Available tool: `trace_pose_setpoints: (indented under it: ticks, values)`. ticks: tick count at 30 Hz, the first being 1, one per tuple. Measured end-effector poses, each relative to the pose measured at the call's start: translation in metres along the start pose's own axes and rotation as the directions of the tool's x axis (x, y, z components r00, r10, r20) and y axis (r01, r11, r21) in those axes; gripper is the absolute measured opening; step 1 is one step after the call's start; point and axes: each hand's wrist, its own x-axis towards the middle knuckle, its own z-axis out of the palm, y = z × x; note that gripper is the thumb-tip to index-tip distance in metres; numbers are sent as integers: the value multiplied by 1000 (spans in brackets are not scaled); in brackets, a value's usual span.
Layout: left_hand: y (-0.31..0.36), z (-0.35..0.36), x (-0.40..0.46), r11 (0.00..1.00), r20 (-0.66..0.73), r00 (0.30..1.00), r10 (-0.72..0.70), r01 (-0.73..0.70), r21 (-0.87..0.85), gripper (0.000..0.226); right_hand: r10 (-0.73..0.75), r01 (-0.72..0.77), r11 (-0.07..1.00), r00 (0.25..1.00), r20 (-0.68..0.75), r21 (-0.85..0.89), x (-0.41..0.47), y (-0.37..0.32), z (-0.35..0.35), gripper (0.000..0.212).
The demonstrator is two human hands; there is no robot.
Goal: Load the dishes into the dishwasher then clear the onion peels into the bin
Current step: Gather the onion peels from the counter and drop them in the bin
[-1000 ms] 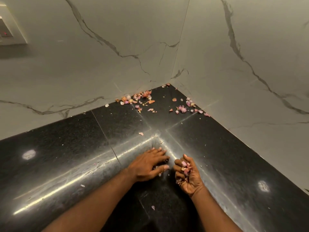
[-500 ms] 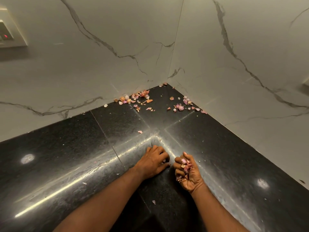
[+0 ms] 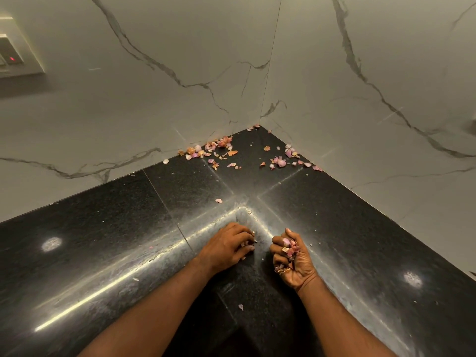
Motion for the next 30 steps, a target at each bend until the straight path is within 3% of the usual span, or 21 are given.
trace_pose_setpoints:
  ticks: [3, 6, 9, 12, 14, 18, 21, 26, 28, 30]
  values:
    - [6, -14, -3, 986, -93, 989, -112, 99, -131, 28, -1, 1, 1000, 1000, 8, -1, 1, 1, 0, 41]
    - [8, -28, -17, 958, -195, 943, -271, 245, -147, 37, -4, 4, 1000, 1000, 3, 28, 2, 0, -4, 45]
    - [7, -33, -49, 910, -234, 899, -371, 401, 100, 58, -9, 9, 1000, 1000, 12, 19, 5, 1, -4, 44]
    - [14, -28, -81, 660, -159, 746, -647, 652, 373, 91, -6, 5, 1000, 1000, 12, 17, 7, 6, -2, 42]
    - [29, -19, -83, 598, -77, 678, -731, 691, 406, 105, 0, 0, 1000, 1000, 2, 27, 6, 5, -3, 43]
    - [52, 4, -57, 662, 5, 709, -705, 656, 363, 105, -5, 5, 1000, 1000, 7, 28, 5, 4, -5, 41]
    - [60, 17, -26, 750, 50, 775, -630, 589, 302, 94, -12, 12, 1000, 1000, 0, 5, 4, 5, -6, 43]
    - [50, 22, 7, 915, 192, 908, -373, 326, 236, 66, 5, -5, 1000, 1000, -16, 11, -1, 3, -4, 28]
    - [44, 18, 7, 952, 266, 926, -266, 209, 225, 57, 27, -27, 1000, 1000, -2, 14, -1, 2, -6, 27]
    - [40, 11, 7, 963, 308, 920, -240, 185, 198, 52, 24, -24, 1000, 1000, -7, 10, 2, 1, -7, 33]
